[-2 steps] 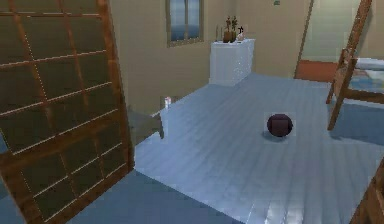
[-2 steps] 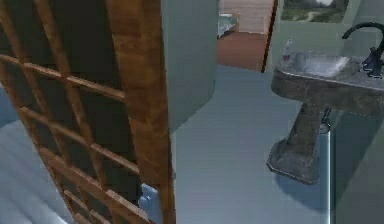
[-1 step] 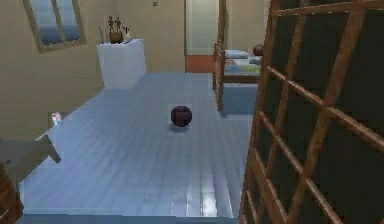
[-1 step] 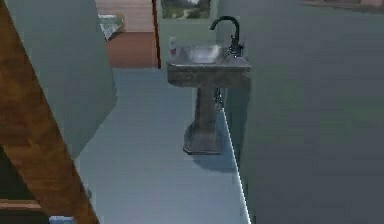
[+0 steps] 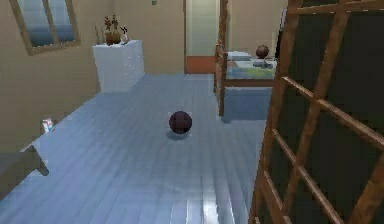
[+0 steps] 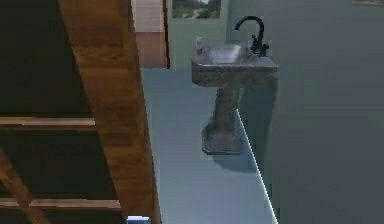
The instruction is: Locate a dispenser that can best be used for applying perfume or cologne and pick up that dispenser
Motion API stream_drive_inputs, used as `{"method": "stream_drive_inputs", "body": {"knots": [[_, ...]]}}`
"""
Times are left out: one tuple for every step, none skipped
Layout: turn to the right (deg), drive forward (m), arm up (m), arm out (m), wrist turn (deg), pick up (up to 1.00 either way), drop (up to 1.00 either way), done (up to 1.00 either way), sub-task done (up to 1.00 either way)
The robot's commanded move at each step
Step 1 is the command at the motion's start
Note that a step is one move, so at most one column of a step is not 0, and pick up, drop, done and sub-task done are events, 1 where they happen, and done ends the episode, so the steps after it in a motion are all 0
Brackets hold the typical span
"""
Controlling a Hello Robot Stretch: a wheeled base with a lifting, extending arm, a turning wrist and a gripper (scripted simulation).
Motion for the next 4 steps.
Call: {"method": "stream_drive_inputs", "body": {"knots": [[-45.0, 0.0, 0.0, 0.0, 0.0, 0.0, 0.0, 0.0, 0.0], [-45.0, 0.0, 0.0, 0.0, 0.0, 0.0, 0.0, 0.0, 0.0], [0.0, 0.25, 0.0, 0.0, 0.0, 0.0, 0.0, 0.0, 0.0], [45.0, 0.0, 0.0, 0.0, 0.0, 0.0, 0.0, 0.0, 0.0]]}}
